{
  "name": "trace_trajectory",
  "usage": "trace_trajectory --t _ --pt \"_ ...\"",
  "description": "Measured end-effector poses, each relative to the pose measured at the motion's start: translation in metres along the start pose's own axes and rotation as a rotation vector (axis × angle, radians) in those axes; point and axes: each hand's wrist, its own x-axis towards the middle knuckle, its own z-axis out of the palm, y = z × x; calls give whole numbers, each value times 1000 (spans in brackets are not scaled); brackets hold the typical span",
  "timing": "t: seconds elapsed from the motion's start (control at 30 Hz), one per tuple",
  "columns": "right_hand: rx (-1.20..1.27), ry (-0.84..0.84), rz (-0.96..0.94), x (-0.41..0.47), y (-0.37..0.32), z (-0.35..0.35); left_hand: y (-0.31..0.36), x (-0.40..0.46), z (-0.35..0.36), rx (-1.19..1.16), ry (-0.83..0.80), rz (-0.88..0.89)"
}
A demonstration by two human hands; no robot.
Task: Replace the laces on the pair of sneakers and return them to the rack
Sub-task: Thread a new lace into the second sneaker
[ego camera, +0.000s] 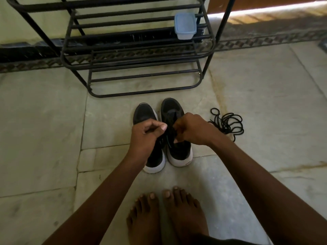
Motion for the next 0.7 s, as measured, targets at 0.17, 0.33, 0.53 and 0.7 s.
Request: trace_trajectory --t 0.17,0.33,0.53,0.7 --pt "268 64 -35 -3 2 15 1 -9 4 -40 152 31" --pt "94 -103 -179 -10 -7 35 3 -14 -6 19 160 68" --pt "-187 -130 -181 -8 -12 11 6 -26 -11 40 117 65" --pt "18 68 -138 -5 -11 3 8 -29 -14 -87 105 -35"
